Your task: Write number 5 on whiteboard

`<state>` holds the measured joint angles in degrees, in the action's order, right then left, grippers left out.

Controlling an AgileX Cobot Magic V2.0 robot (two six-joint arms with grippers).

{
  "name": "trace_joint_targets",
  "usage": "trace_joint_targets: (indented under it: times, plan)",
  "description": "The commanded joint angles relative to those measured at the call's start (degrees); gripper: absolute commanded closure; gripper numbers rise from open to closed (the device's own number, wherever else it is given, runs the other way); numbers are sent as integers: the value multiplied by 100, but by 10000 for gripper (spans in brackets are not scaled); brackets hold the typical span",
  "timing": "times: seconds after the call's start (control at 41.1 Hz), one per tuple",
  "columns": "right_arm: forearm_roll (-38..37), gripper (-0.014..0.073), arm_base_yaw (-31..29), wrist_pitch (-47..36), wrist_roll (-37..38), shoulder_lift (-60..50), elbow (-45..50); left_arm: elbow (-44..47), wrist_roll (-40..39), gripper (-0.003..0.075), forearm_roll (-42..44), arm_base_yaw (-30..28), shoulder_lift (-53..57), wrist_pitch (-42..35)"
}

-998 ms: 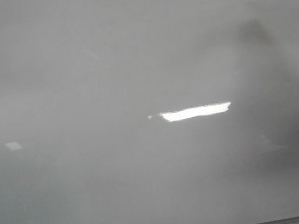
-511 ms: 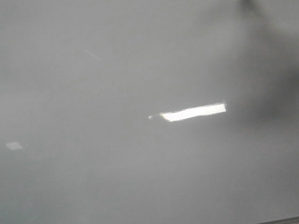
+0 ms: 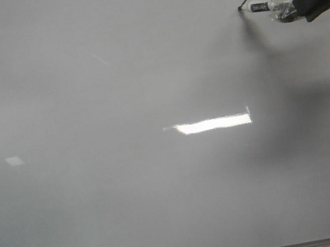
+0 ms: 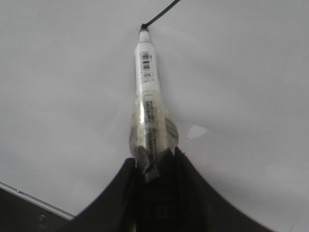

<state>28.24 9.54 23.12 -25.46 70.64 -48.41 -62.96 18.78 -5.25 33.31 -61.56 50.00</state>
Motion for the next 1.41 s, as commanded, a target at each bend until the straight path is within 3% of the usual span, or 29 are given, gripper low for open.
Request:
trace_joint_targets:
  times: [0.0,0.097,0.316,0.438,0.681,0.925,1.387]
  plan:
    - [-22,655,-2,-482,-112,-127,-196,-160,-63,258,-90,-3,98,-354]
    - [-184,655,-73,-485,-112,-128,-236,-160,-63,258,-90,-3,98,-341]
    - [-263,655,-927,313,-106,-128,-212,-160,-63,258,-90,-3,98,-341]
    - [-133,655,-730,644,-106,-72,32,-160,-63,258,-90,-3,98,-341]
    - [-47,655,126,-153,-112,366,-10,-160,-63,258,-114,-3,98,-411]
    - [-98,655,126,404,-112,-61,-178,-160,-63,258,-114,-3,98,-347]
    - [-268,655,-550,-255,-107,-547,-178,-160,-63,258,-114,-3,98,-347]
